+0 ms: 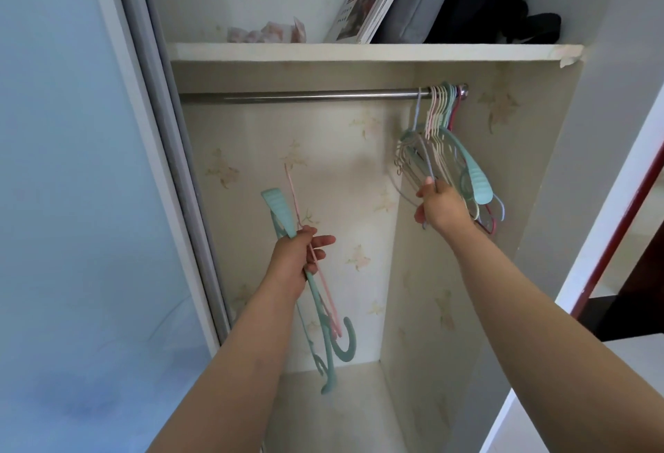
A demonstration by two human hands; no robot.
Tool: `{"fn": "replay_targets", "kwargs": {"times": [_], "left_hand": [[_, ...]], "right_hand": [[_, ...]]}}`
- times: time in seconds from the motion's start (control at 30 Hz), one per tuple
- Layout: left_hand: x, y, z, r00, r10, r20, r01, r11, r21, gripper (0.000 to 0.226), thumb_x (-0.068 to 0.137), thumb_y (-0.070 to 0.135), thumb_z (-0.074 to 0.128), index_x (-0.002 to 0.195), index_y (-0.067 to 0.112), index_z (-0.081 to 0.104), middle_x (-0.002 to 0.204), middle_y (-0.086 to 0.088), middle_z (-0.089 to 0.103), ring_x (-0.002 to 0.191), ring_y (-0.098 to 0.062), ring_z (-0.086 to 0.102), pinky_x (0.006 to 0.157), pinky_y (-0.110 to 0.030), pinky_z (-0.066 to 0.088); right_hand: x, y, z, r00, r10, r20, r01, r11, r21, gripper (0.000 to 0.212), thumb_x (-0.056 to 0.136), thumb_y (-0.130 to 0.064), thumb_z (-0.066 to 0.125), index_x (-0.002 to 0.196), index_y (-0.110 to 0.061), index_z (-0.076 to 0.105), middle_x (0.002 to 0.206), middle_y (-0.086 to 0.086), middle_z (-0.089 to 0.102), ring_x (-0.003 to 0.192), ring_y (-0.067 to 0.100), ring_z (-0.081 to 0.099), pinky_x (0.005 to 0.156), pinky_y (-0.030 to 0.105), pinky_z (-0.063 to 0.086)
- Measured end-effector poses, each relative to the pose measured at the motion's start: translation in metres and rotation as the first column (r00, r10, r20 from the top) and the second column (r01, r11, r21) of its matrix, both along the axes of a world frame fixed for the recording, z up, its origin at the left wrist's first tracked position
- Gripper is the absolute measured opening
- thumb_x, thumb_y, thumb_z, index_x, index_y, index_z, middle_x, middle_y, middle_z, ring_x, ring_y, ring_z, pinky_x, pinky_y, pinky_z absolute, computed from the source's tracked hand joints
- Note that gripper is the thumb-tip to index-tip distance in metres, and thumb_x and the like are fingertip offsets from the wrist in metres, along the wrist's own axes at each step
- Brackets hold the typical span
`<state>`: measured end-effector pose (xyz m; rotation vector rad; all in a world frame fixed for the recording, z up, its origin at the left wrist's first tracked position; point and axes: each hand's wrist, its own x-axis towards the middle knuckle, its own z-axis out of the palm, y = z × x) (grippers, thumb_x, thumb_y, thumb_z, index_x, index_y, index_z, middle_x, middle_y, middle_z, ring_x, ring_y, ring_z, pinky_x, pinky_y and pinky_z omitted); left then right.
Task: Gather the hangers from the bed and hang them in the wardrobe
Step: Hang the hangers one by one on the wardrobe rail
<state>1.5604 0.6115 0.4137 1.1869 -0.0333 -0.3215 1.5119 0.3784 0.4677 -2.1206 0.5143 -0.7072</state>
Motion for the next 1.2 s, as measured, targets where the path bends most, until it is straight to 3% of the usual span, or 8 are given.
{"fn": "replay_targets", "kwargs": {"times": [0.23, 0.33, 0.4, 0.5, 0.6, 0.67, 0.9, 1.2], "left_hand": [[-0.011, -0.009, 0.006, 0.983, -0.159, 0.094, 0.147, 0.982, 0.12, 0.017, 0.101, 0.032, 0.044, 0.094, 0.018, 0.045, 0.089, -0.001, 0.076, 0.062, -0.009, 0.066, 0.037, -0.016, 0.032], [-0.012, -0.016, 0.005, 0.978, -0.168, 0.123, 0.147, 0.975, 0.168, 0.016, 0.102, 0.033, 0.042, 0.098, 0.018, 0.043, 0.095, 0.0, 0.076, 0.062, -0.008, 0.064, 0.039, -0.017, 0.031], [-0.012, -0.022, 0.002, 0.979, -0.159, 0.13, 0.134, 0.973, 0.187, 0.018, 0.102, 0.033, 0.042, 0.093, 0.017, 0.041, 0.099, -0.001, 0.075, 0.058, -0.007, 0.061, 0.038, -0.017, 0.03], [-0.013, -0.028, -0.001, 0.983, -0.132, 0.132, 0.106, 0.977, 0.185, 0.02, 0.102, 0.032, 0.044, 0.089, 0.017, 0.043, 0.1, -0.002, 0.075, 0.052, -0.006, 0.058, 0.039, -0.018, 0.029], [-0.013, -0.029, -0.001, 0.983, -0.121, 0.137, 0.096, 0.979, 0.18, 0.019, 0.102, 0.032, 0.043, 0.092, 0.016, 0.047, 0.101, 0.0, 0.075, 0.054, -0.005, 0.057, 0.04, -0.018, 0.029], [-0.011, -0.028, -0.002, 0.987, -0.101, 0.128, 0.075, 0.979, 0.191, 0.019, 0.102, 0.034, 0.042, 0.099, 0.016, 0.047, 0.098, 0.003, 0.076, 0.058, -0.006, 0.058, 0.041, -0.018, 0.029], [-0.005, -0.016, -0.01, 0.989, -0.034, 0.144, -0.02, 0.935, 0.355, 0.032, 0.102, 0.041, 0.038, 0.089, 0.014, 0.049, 0.073, 0.001, 0.074, 0.04, -0.012, 0.048, 0.041, -0.021, 0.036], [0.0, -0.004, -0.031, 0.972, -0.002, 0.237, -0.115, 0.869, 0.481, 0.044, 0.092, 0.053, 0.05, 0.073, 0.015, 0.038, 0.062, -0.002, 0.04, 0.051, -0.016, 0.041, 0.058, -0.028, 0.038]], "right_hand": [[-0.017, -0.013, -0.024, 0.974, -0.206, 0.098, 0.199, 0.977, 0.075, 0.04, 0.096, -0.042, 0.044, 0.112, -0.005, 0.051, 0.114, 0.016, 0.055, 0.105, 0.034, 0.053, 0.09, 0.041, 0.041], [-0.04, 0.019, -0.035, 0.86, -0.399, 0.319, 0.481, 0.842, -0.243, 0.054, 0.09, -0.037, 0.054, 0.13, -0.001, 0.044, 0.133, 0.02, 0.042, 0.12, 0.039, 0.043, 0.096, 0.047, 0.038], [-0.053, 0.041, -0.037, 0.898, -0.23, 0.376, 0.374, 0.848, -0.374, 0.054, 0.09, -0.045, 0.051, 0.128, -0.006, 0.046, 0.129, 0.013, 0.046, 0.116, 0.031, 0.048, 0.093, 0.043, 0.042], [-0.071, 0.067, -0.023, 0.958, 0.22, -0.184, -0.239, 0.967, -0.09, 0.075, 0.079, -0.078, 0.031, 0.124, -0.02, 0.048, 0.119, 0.001, 0.058, 0.098, 0.02, 0.063, 0.085, 0.039, 0.051], [-0.084, 0.085, -0.021, 0.601, 0.427, -0.676, -0.553, 0.833, 0.035, 0.076, 0.082, -0.076, 0.035, 0.132, -0.019, 0.04, 0.115, 0.006, 0.062, 0.085, 0.02, 0.067, 0.068, 0.032, 0.057], [-0.087, 0.086, -0.029, 0.569, 0.358, -0.74, -0.574, 0.818, -0.046, 0.051, 0.095, -0.056, 0.037, 0.129, -0.018, 0.041, 0.116, 0.005, 0.061, 0.08, 0.019, 0.069, 0.069, 0.031, 0.057], [-0.084, 0.062, -0.034, 0.89, 0.223, -0.397, -0.341, 0.905, -0.255, 0.031, 0.101, -0.036, 0.036, 0.08, -0.026, 0.056, 0.082, -0.005, 0.065, 0.067, 0.018, 0.061, 0.07, 0.033, 0.051], [-0.061, 0.035, 0.0, 0.993, -0.112, 0.04, 0.119, 0.948, -0.294, 0.034, 0.102, -0.027, 0.031, 0.111, -0.009, 0.059, 0.103, 0.019, 0.066, 0.098, 0.039, 0.06, 0.079, 0.041, 0.046]]}}
